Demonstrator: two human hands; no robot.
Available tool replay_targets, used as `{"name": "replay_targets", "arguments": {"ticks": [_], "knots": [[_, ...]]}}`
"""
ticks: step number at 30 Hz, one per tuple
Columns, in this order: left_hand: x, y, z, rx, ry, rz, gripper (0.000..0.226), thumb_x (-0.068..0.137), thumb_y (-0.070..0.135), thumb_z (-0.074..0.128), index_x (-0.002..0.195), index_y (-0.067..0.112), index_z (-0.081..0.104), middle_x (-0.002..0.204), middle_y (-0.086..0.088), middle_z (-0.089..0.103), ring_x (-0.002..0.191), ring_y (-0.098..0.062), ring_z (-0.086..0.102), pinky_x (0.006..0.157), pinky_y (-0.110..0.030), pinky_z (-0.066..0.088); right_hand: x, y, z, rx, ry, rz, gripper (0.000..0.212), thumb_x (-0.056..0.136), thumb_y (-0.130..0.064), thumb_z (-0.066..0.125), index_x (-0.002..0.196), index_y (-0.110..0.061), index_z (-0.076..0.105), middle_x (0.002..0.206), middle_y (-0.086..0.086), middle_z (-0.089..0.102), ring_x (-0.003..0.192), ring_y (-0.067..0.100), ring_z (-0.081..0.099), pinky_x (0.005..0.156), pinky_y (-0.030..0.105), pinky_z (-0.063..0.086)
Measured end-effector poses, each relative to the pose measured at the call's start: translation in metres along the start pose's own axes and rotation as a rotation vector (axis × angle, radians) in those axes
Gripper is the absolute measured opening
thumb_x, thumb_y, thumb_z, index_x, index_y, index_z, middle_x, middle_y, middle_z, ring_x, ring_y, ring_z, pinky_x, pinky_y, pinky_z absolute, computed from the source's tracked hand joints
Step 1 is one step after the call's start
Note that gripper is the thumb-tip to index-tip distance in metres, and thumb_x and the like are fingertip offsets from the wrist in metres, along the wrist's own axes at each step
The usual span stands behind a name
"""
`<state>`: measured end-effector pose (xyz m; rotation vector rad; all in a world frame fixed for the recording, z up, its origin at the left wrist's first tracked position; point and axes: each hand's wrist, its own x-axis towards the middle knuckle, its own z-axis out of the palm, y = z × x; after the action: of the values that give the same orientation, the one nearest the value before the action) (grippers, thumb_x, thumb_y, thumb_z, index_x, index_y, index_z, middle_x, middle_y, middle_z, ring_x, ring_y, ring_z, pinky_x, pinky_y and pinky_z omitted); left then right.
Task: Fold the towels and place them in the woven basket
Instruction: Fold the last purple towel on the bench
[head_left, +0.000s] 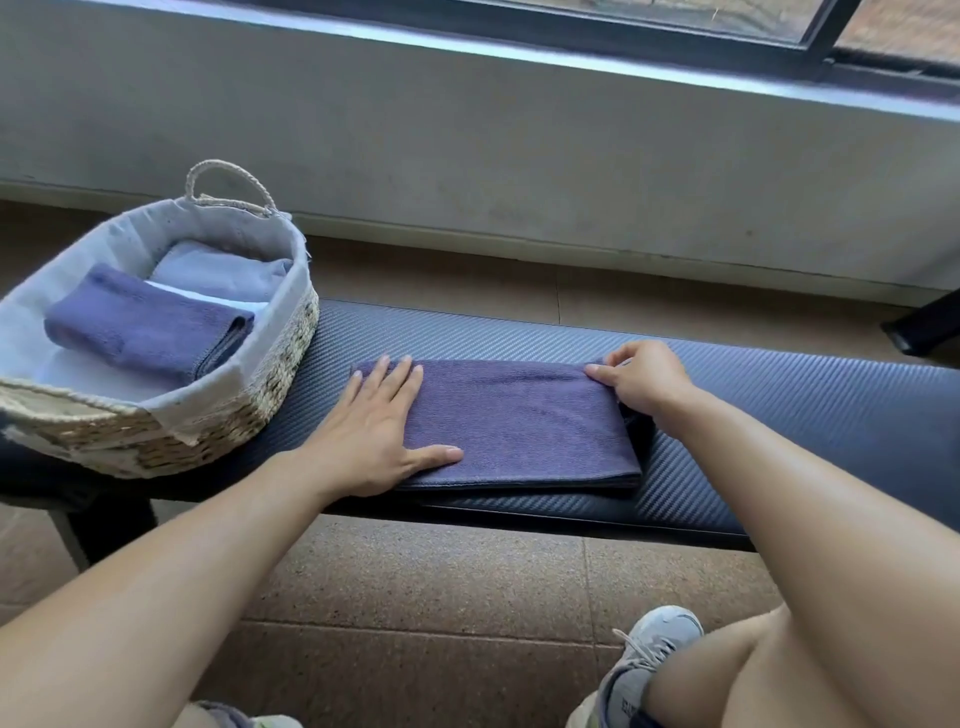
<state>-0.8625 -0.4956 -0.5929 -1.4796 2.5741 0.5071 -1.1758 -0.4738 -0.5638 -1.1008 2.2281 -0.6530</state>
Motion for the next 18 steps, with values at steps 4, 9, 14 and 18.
{"name": "replay_targets", "arguments": {"ticks": [4, 9, 14, 18], "knots": [[0.000, -0.005, 0.004, 0.019, -0.018, 0.017, 0.132, 0.062, 0.099, 0.026, 0.159, 0.022, -0.019, 0.165, 0.003, -0.029, 0.149, -0.015, -0.031, 0.122, -0.036, -0.017, 0.001, 0.001, 0.002, -0.106, 0.022, 0.002, 0.023, 0.086, -0.041, 0.077, 0.082, -0.022, 0.065, 0.092, -0.001, 0.070, 0.091, 0.024, 0.066, 0.089, 0.044, 0.055], [0.003, -0.012, 0.005, 0.024, -0.062, 0.056, 0.145, 0.047, 0.108, 0.027, 0.157, 0.028, -0.024, 0.162, 0.003, -0.035, 0.146, -0.017, -0.038, 0.123, -0.040, -0.018, -0.015, -0.001, 0.011, -0.335, 0.081, -0.041, 0.028, 0.101, -0.046, 0.052, 0.121, -0.027, 0.057, 0.125, 0.005, 0.065, 0.118, 0.030, 0.058, 0.095, 0.042, 0.043], [0.002, -0.009, 0.003, 0.023, -0.060, 0.050, 0.144, 0.050, 0.105, 0.033, 0.158, 0.027, -0.021, 0.164, 0.002, -0.031, 0.147, -0.018, -0.035, 0.123, -0.040, -0.018, -0.040, -0.002, 0.011, -0.513, 0.075, -0.126, 0.054, 0.106, -0.050, 0.031, 0.154, -0.026, 0.029, 0.139, 0.012, 0.059, 0.129, 0.035, 0.053, 0.101, 0.047, 0.039], [0.004, -0.009, 0.003, 0.023, -0.056, 0.054, 0.147, 0.047, 0.106, 0.033, 0.159, 0.026, -0.020, 0.165, 0.002, -0.030, 0.148, -0.018, -0.034, 0.123, -0.041, -0.017, -0.060, 0.008, 0.009, -0.741, 0.072, -0.221, 0.067, 0.104, -0.057, 0.027, 0.161, -0.025, 0.008, 0.147, 0.010, 0.049, 0.134, 0.033, 0.045, 0.101, 0.048, 0.039]]}}
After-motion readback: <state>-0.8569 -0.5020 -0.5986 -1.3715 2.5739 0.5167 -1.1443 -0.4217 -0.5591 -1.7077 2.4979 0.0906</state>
